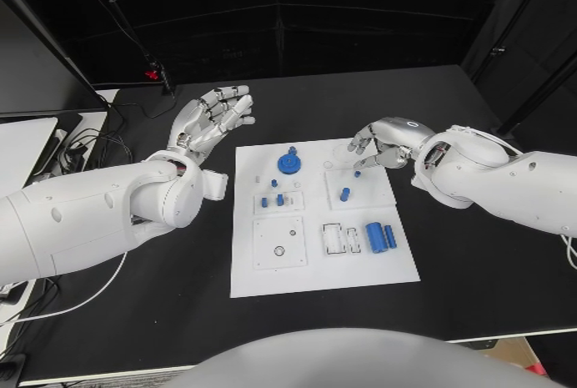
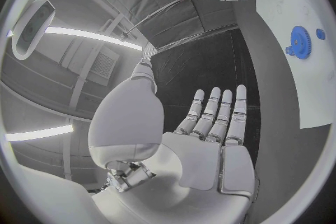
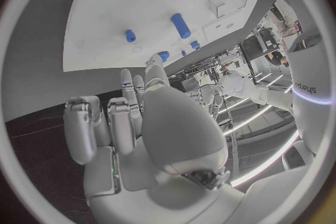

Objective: Assemble the parts on the task board

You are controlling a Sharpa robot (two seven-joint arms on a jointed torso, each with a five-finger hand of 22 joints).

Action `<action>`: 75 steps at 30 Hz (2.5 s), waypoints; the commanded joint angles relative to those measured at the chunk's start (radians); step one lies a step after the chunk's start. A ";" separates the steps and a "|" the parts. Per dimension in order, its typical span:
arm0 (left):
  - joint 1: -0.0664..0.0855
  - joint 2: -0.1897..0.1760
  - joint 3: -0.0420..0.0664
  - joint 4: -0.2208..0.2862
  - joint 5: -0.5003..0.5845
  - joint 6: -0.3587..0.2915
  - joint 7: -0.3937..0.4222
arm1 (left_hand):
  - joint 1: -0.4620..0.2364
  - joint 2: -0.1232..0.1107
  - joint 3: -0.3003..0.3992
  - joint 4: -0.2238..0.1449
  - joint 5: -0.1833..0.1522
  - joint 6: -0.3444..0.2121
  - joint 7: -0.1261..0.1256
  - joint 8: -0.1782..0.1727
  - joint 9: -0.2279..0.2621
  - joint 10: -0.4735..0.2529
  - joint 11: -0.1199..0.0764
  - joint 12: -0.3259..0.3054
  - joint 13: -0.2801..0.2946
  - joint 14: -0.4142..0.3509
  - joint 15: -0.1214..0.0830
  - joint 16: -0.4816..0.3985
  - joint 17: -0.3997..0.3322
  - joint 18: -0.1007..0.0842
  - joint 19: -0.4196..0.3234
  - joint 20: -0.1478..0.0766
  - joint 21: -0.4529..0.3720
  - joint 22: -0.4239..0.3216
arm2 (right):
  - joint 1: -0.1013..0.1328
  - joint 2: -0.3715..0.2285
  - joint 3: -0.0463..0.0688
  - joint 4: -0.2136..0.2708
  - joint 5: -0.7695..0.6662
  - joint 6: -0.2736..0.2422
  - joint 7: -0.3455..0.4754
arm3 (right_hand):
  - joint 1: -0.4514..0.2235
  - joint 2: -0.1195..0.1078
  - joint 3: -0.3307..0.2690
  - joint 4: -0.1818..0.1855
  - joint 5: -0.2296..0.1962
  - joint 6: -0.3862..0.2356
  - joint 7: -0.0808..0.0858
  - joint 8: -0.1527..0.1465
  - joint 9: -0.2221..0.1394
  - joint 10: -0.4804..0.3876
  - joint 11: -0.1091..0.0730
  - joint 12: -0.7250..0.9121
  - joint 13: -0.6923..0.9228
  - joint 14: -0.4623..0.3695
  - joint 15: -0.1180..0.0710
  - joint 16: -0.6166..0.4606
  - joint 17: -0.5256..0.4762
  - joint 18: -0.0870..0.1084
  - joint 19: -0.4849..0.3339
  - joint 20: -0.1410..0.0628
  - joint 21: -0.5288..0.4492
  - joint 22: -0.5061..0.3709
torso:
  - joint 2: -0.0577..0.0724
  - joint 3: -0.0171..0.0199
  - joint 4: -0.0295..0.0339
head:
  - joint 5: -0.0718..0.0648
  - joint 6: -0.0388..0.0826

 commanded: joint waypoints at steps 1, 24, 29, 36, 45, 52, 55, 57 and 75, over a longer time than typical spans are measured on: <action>0.001 -0.001 0.001 0.000 0.007 0.001 0.156 | 0.001 0.020 0.013 -0.001 -0.010 -0.014 0.151 0.014 0.002 -0.016 0.000 0.018 0.003 -0.012 0.001 0.015 -0.005 -0.014 0.006 -0.002 -0.005 -0.006 | -0.002 0.005 0.000 -0.001 -0.086 0.063 -0.053 | -0.005 -0.013 0.004 0.008 -0.002 0.008 -0.002 -0.010 0.001 0.007 0.004 -0.010 -0.007 0.104 -0.001 0.002 0.263 -0.005 0.095 0.000 -0.004 0.259 | 0.000 0.0005 -0.0013 | 0.004 -0.001; 0.001 -0.008 0.001 0.003 0.007 0.002 0.150 | 0.006 0.068 0.049 -0.003 -0.025 -0.047 0.152 0.061 0.000 -0.065 0.003 0.087 0.008 -0.037 0.004 0.067 -0.038 -0.015 0.013 -0.002 -0.004 -0.028 | -0.014 0.027 0.000 0.001 -0.120 0.146 -0.148 | 0.065 -0.018 0.060 -0.003 -0.002 0.056 -0.008 -0.036 0.004 0.027 -0.010 -0.044 -0.017 0.104 -0.010 0.002 0.263 -0.003 0.091 -0.012 -0.009 0.256 | -0.001 0.0008 -0.0011 | 0.007 0.004; 0.001 -0.012 0.001 0.004 0.007 0.001 0.149 | 0.007 0.072 0.052 -0.003 -0.026 -0.049 0.152 0.066 -0.001 -0.070 0.003 0.095 0.008 -0.039 0.004 0.073 -0.042 -0.015 0.014 -0.002 -0.003 -0.031 | -0.016 0.031 0.000 0.003 -0.127 0.154 -0.162 | 0.072 -0.014 0.065 0.005 -0.002 0.085 -0.009 -0.034 0.006 0.062 -0.010 -0.043 -0.017 0.104 -0.011 0.002 0.263 -0.003 0.092 -0.014 -0.008 0.256 | 0.000 0.0009 -0.0008 | 0.019 0.006; 0.001 -0.014 0.001 0.004 0.007 0.002 0.148 | 0.010 0.087 0.061 -0.004 -0.028 -0.055 0.152 0.078 -0.003 -0.079 0.004 0.113 0.007 -0.044 0.005 0.086 -0.053 -0.015 0.017 -0.002 -0.002 -0.036 | -0.017 0.037 0.000 0.004 -0.137 0.166 -0.177 | 0.081 -0.010 0.068 0.022 -0.003 0.113 0.000 -0.041 0.005 0.110 -0.014 -0.055 -0.020 0.104 -0.014 0.002 0.263 -0.003 0.091 -0.016 -0.009 0.256 | -0.001 0.0006 -0.0008 | 0.013 -0.001; 0.001 -0.014 0.001 0.004 0.007 0.011 0.143 | 0.011 0.095 0.065 -0.004 -0.026 -0.057 0.152 0.084 -0.005 -0.083 0.004 0.124 0.007 -0.047 0.005 0.093 -0.060 -0.015 0.018 -0.002 -0.002 -0.038 | -0.019 0.048 0.000 0.001 -0.150 0.172 -0.204 | 0.088 -0.008 0.070 0.027 -0.002 0.118 0.004 -0.051 0.003 0.126 -0.020 -0.072 -0.020 0.104 -0.018 0.002 0.263 -0.002 0.089 -0.019 -0.011 0.254 | -0.001 0.0006 -0.0010 | 0.011 -0.004; 0.001 -0.014 0.001 0.002 0.007 0.012 0.141 | 0.011 0.102 0.068 -0.004 -0.025 -0.059 0.152 0.088 -0.006 -0.086 0.004 0.131 0.006 -0.049 0.005 0.098 -0.064 -0.015 0.018 -0.002 -0.002 -0.040 | -0.021 0.052 0.000 0.003 -0.153 0.180 -0.217 | 0.102 0.000 0.076 0.027 -0.002 0.149 0.009 -0.049 0.007 0.157 -0.039 -0.085 -0.020 0.104 -0.033 0.002 0.263 -0.003 0.090 -0.029 -0.010 0.255 | -0.001 0.0012 -0.0003 | 0.013 -0.005; 0.001 -0.015 0.001 0.003 0.007 0.012 0.140 | 0.011 0.102 0.068 -0.004 -0.025 -0.059 0.152 0.088 -0.006 -0.086 0.004 0.131 0.006 -0.049 0.005 0.098 -0.064 -0.015 0.018 -0.002 -0.002 -0.040 | -0.021 0.054 0.000 0.003 -0.159 0.184 -0.225 | 0.112 0.003 0.080 0.026 -0.002 0.170 0.007 -0.044 0.009 0.172 -0.045 -0.091 -0.020 0.104 -0.039 0.002 0.263 -0.003 0.090 -0.035 -0.010 0.255 | -0.001 0.0007 -0.0006 | 0.013 -0.006; 0.001 -0.015 0.001 0.003 0.007 0.012 0.139 | 0.012 0.104 0.069 -0.005 -0.025 -0.060 0.152 0.089 -0.006 -0.087 0.004 0.133 0.006 -0.050 0.005 0.100 -0.066 -0.015 0.018 -0.002 -0.002 -0.041 | -0.022 0.055 0.000 0.004 -0.166 0.189 -0.233 | 0.118 0.003 0.082 0.026 -0.002 0.184 0.005 -0.041 0.010 0.183 -0.049 -0.096 -0.020 0.104 -0.043 0.002 0.263 -0.003 0.090 -0.039 -0.010 0.255 | -0.001 0.0007 -0.0005 | 0.013 -0.006; 0.001 -0.015 0.001 0.001 0.007 0.013 0.129 | 0.012 0.114 0.073 -0.005 -0.024 -0.063 0.152 0.096 -0.009 -0.093 0.004 0.144 0.004 -0.053 0.005 0.109 -0.074 -0.016 0.019 -0.002 -0.002 -0.044 | -0.027 0.065 0.000 0.011 -0.207 0.202 -0.275 | 0.167 0.013 0.104 0.019 -0.002 0.262 -0.003 -0.035 0.013 0.266 -0.061 -0.134 -0.020 0.104 -0.056 0.002 0.263 -0.004 0.094 -0.055 -0.005 0.258 | -0.001 0.0005 -0.0004 | 0.010 -0.009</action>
